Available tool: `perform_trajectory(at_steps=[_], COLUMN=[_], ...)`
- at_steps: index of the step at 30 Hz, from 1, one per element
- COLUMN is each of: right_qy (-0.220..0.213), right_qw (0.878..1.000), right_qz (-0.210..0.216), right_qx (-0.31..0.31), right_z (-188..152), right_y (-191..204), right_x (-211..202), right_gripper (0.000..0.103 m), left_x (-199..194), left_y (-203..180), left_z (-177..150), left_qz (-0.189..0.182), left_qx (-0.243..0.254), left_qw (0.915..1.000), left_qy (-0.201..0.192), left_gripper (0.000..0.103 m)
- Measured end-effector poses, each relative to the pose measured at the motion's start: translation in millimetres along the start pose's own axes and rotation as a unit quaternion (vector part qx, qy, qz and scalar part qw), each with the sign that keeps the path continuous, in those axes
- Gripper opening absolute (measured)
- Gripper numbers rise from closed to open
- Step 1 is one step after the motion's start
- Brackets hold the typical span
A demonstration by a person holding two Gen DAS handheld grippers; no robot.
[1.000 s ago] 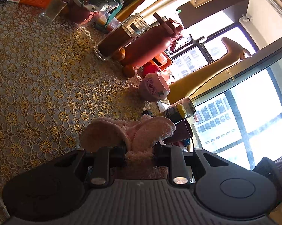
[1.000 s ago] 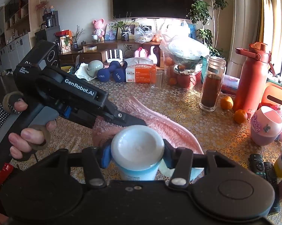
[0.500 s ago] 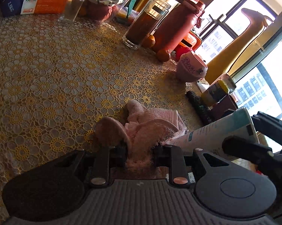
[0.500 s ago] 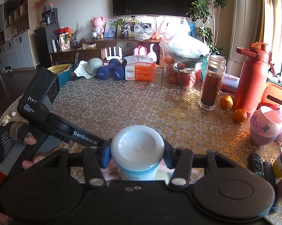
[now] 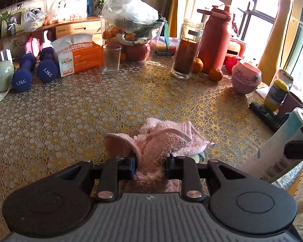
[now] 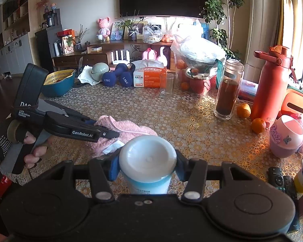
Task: Organize objects
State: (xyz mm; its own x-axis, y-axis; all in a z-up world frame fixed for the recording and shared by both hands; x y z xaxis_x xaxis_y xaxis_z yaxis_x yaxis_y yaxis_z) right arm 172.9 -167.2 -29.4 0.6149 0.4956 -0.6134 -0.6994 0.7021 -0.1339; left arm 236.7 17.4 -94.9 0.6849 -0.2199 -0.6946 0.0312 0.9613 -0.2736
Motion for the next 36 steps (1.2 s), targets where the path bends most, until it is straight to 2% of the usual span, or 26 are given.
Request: perform_trajectory(at_steps=[4,11,13,15,18,26,30,33,36], right_qy=[0.006,0.017,0.018,0.018,0.016,-0.010,-0.037,-0.061,-0.083], right_qw=[1.000,1.000,1.000,1.000,1.000,1.000,0.999,0.997,0.995], right_qz=[0.004,0.001,0.001,0.000,-0.001,-0.006,-0.026,-0.042,-0.052], right_qx=[0.004,0.004,0.007,0.011,0.016,0.025,0.026,0.031,0.036], right_z=[3,3,5,5,5,12,18,20,17], right_y=[0,0,0,-1,-2,-4,-6,-7,-5], right_x=[5,10,11,11,10,0,-16,-33,-50], right_gripper=[0.052,0.053,0.053,0.053,0.055,0.058,0.059,0.060,0.060], left_x=[11,9,6,4,-1,-20,-37,-53,-68], left_y=[6,5,5,6,6,2,-2,-7,-15], left_z=[-12,-17,-17,-16,-18,-19,-18,-21,-26], left_qz=[0.008,0.009,0.006,0.005,0.002,-0.002,-0.007,-0.016,-0.023], left_qx=[0.000,-0.001,-0.004,-0.008,-0.006,-0.018,-0.027,-0.032,-0.032], left_qw=[0.9999,0.9999,1.0000,1.0000,1.0000,0.9996,0.9990,0.9984,0.9978], left_qy=[0.011,0.006,0.003,0.000,-0.004,-0.020,-0.035,-0.044,-0.053], left_gripper=[0.025,0.027,0.033,0.048,0.061,0.077,0.080,0.089,0.091])
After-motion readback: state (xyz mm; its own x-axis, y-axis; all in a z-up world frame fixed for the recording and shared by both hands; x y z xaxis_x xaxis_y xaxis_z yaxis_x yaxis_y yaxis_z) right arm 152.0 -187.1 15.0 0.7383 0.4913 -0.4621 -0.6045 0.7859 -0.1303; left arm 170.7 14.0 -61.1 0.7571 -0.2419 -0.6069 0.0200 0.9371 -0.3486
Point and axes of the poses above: each gripper's, at about its wrist camera, not at the fingertips, and x roughly the way its jaws point, y to its left, z to its top, the point moved 7 cm from there along x, roughly the way its jaws point, and after that the axes turned 12 degrees about -x, right-handed, at the moved point
